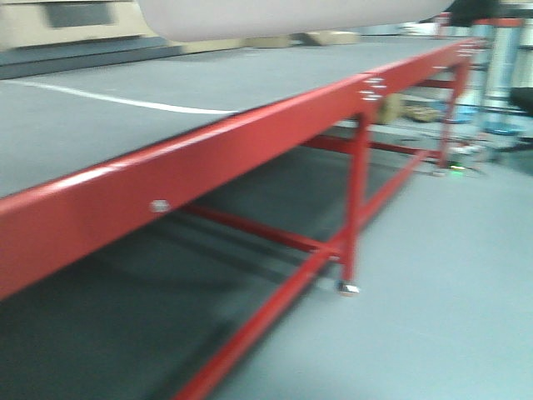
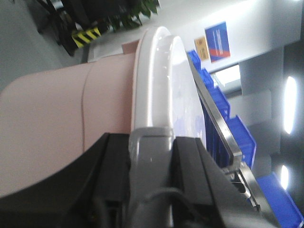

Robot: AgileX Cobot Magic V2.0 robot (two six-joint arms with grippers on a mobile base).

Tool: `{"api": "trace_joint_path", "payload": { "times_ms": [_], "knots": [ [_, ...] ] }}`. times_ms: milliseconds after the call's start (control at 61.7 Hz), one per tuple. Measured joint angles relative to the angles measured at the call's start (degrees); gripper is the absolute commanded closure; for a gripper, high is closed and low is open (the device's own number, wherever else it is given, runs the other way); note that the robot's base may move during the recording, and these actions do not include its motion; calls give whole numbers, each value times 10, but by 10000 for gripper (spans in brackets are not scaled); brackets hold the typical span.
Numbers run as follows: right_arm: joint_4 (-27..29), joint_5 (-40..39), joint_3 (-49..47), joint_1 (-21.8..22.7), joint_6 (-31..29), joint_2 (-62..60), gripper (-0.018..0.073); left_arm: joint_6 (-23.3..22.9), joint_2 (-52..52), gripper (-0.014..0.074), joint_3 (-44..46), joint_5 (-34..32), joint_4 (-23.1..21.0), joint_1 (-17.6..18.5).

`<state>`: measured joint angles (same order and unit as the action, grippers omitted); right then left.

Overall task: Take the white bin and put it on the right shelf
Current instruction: 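Hold the bin raised while the base turns away from the table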

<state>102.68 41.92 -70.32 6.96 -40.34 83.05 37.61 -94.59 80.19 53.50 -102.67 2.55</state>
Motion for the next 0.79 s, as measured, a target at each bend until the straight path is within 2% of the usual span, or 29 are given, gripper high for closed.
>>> {"api": "trace_joint_path", "payload": {
  "times_ms": [794],
  "knots": [
    [1, 0, 0, 0, 0, 0, 493, -1, 0, 723, 0, 0, 1, 0]
  ]
}}
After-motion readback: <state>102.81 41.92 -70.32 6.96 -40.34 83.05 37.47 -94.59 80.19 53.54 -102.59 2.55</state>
